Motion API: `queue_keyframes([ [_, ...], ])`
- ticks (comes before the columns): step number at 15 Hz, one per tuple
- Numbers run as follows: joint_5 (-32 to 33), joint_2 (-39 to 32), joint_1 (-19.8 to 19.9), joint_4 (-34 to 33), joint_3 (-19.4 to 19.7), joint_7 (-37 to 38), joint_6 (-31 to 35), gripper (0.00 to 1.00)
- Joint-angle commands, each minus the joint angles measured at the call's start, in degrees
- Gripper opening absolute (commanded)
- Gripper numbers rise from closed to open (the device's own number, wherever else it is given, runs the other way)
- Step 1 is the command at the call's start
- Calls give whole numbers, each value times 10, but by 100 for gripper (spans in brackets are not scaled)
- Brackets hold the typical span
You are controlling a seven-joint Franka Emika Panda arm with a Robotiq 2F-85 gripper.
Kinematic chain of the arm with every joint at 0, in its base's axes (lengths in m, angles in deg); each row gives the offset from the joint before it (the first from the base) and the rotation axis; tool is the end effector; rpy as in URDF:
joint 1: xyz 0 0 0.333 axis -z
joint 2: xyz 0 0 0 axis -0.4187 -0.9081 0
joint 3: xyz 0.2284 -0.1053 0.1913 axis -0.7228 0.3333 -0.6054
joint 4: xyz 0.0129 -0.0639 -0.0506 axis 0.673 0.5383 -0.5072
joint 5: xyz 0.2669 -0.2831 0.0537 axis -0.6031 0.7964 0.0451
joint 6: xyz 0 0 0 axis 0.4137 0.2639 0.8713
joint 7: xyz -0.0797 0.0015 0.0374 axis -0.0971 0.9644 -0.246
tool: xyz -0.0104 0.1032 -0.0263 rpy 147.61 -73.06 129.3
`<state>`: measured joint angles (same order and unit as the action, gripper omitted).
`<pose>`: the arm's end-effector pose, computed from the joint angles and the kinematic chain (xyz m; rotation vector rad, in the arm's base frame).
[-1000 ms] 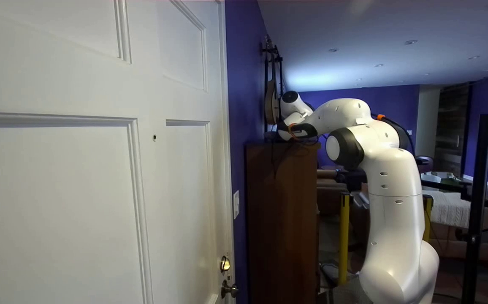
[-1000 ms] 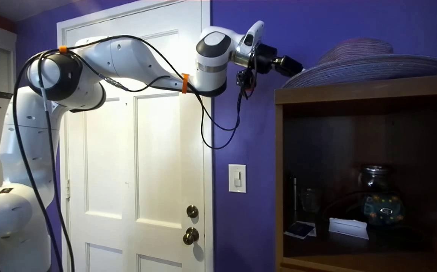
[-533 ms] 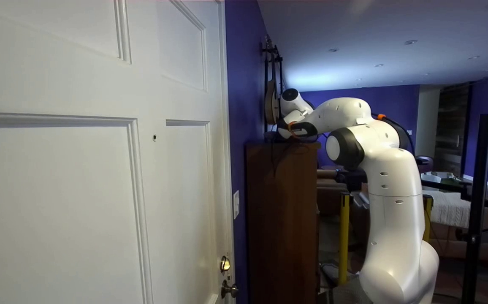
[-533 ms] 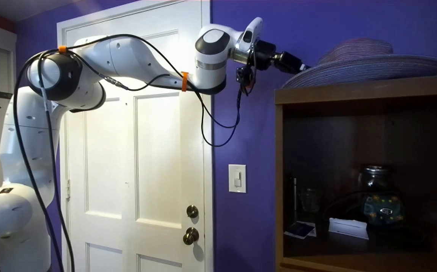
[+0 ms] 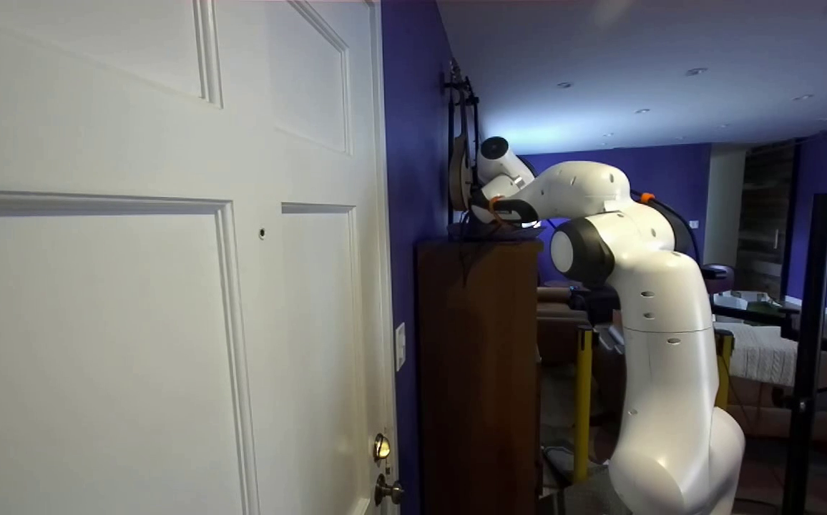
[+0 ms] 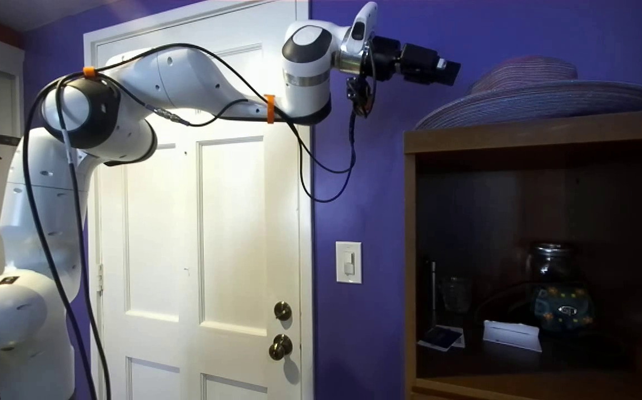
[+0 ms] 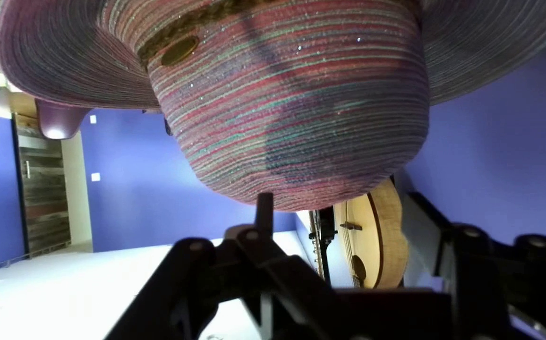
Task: Remove the hat from on top of the cabinet and hang it on the door
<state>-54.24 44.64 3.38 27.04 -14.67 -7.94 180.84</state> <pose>0.4059 -0.4784 0.7985 1.6319 -1.3852 1.2666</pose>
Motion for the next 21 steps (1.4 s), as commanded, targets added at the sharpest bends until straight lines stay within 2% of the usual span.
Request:
queue_keyframes([
  [1,-24,-46,22,-36,5,-10,43,100],
  [11,-73,-95,59,-50,-11,-42,42,100],
  [12,-82,-98,61,-51,-13,-50,40,76],
  [14,-97,-100,63,-53,-14,-63,37,66],
  [15,-105,-102,64,-55,-15,-70,36,57],
  [21,-134,-108,68,-65,-17,-95,30,16],
])
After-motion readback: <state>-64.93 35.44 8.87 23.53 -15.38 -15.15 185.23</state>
